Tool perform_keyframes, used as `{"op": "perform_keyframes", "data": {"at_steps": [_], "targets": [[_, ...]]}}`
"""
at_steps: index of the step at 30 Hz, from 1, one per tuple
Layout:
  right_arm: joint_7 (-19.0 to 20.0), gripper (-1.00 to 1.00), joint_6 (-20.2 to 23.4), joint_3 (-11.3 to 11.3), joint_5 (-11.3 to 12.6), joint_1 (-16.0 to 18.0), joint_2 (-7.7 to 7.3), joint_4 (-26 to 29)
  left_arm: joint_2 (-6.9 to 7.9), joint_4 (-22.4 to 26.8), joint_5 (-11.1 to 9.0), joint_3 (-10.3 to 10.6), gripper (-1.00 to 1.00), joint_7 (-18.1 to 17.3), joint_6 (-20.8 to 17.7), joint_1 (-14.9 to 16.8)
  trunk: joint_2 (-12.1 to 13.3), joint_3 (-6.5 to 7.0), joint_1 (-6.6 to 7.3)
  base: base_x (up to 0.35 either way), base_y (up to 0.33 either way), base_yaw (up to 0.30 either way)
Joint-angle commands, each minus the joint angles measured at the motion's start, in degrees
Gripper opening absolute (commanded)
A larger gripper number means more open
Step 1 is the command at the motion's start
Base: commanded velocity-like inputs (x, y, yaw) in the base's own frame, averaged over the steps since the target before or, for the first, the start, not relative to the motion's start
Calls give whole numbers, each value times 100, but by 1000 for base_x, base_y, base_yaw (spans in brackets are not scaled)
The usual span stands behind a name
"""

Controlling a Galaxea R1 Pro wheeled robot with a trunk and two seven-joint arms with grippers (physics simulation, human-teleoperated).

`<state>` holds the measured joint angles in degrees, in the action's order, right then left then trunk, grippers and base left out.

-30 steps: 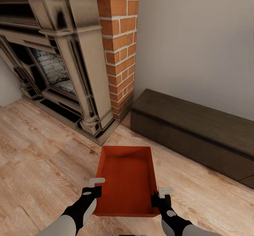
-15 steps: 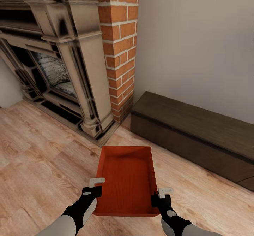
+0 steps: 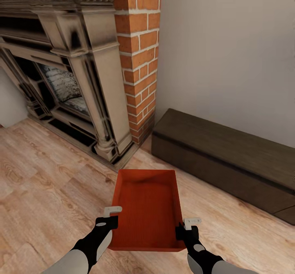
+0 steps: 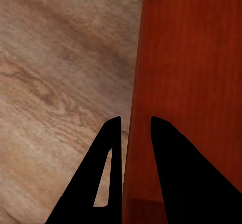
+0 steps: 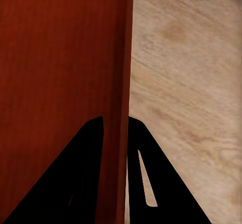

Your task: Move the two storage containers from the living room to the garage. In the garage, place one container on the floor and stack the other container on top of it (either order is fine).

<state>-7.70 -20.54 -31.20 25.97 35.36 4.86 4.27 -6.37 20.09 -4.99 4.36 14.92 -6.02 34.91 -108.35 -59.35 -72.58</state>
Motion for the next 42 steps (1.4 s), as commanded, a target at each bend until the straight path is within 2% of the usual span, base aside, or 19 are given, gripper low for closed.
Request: {"op": "perform_keyframes", "data": {"at_steps": [1,35,42], "targets": [[-57,-100,-47,70,110,5,-3,-5,13,4,6,38,-100,90,-48,-1,40,15,23,0,0,0],[-115,-100,-47,62,102,6,35,-5,15,3,1,38,-100,90,-39,-1,1404,625,770,0,0,0],[-118,-100,-63,61,102,6,41,-5,19,4,-2,38,-100,90,-39,-1,1685,796,924,0,0,0]]}}
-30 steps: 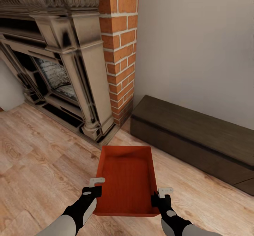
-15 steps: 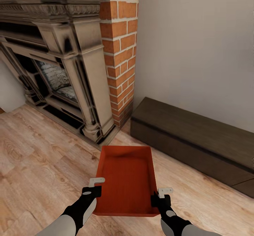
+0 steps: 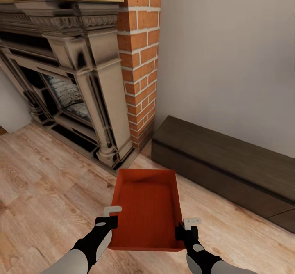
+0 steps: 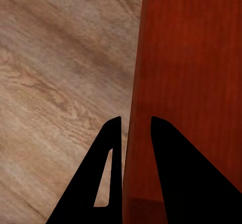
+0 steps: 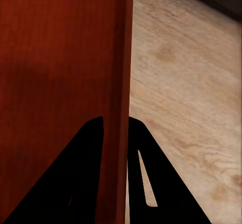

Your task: Move the two storage containers from the living room to the garage. In the garage, place one container on the floor and stack the other container on top of it (either order is fine).

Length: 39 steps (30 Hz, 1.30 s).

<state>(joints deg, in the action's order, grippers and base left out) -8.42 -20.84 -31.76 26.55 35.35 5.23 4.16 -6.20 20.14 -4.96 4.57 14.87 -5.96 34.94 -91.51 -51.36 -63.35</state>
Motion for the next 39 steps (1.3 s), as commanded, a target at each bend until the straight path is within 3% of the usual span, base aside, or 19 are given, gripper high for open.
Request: {"op": "perform_keyframes", "data": {"at_steps": [1,39], "targets": [[-46,-100,-34,117,43,7,4,6,-2,-2,-5,18,-100,95,-46,-5,40,24,23,0,0,0],[-46,-100,-34,120,43,7,-4,6,-2,-2,-8,18,-100,95,-37,-5,1564,1051,858,0,0,0]]}}
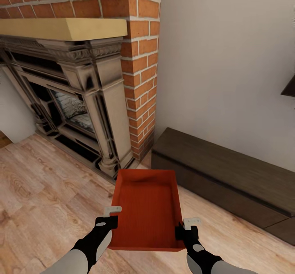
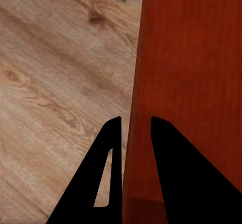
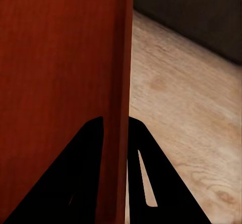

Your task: Move the two storage containers from the living room to the garage. In the garage, place one container on the floor and stack the other container on top of it (either order is fine).

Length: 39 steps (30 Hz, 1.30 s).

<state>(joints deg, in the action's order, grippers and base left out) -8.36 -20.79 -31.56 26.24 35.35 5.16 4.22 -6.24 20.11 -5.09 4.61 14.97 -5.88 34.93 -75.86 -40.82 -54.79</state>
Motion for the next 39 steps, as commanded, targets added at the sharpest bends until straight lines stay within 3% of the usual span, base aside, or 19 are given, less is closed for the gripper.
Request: {"op": "perform_keyframes", "data": {"at_steps": [1,6,39], "targets": [[-51,-100,-39,99,74,7,3,0,1,1,4,14,-100,85,-45,-4,39,24,23,0,0,0],[-51,-100,-39,97,74,7,3,0,5,2,5,14,-100,85,-45,-4,240,159,133,0,0,0],[-51,-100,-39,97,74,7,3,0,0,11,-1,14,-100,85,-45,-4,240,462,133,0,0,0]]}}
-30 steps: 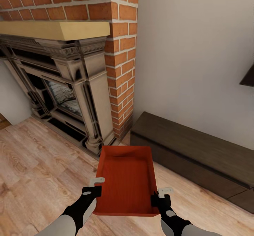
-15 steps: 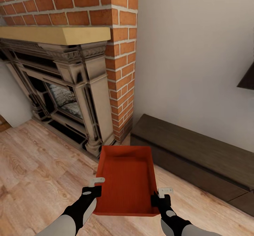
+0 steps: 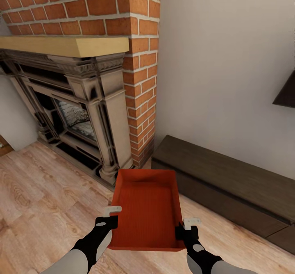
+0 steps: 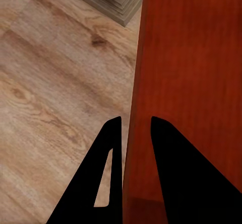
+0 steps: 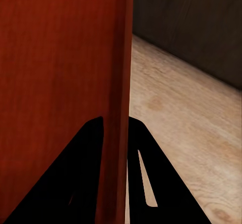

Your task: Move the two storage containers from the living room to the garage. In the garage, place one container on the floor and stack the other container on top of it (either order is fine).

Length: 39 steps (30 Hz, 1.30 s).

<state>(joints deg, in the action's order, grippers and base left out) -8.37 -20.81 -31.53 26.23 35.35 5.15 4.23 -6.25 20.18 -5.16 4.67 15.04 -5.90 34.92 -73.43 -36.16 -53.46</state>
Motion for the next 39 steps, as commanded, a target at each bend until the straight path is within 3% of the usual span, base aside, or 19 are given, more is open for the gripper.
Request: {"op": "perform_keyframes", "data": {"at_steps": [1,22,39], "targets": [[-51,-100,-37,95,75,7,3,-1,1,4,7,7,-100,78,-43,-2,-2,5,0,0,0,0],[-51,-100,-33,96,75,7,0,-1,1,4,7,7,-100,78,-43,-2,-2,185,0,0,0,0],[-51,-100,-21,103,84,7,3,-1,1,3,7,6,-100,78,-44,-2,679,497,374,0,0,0]]}}
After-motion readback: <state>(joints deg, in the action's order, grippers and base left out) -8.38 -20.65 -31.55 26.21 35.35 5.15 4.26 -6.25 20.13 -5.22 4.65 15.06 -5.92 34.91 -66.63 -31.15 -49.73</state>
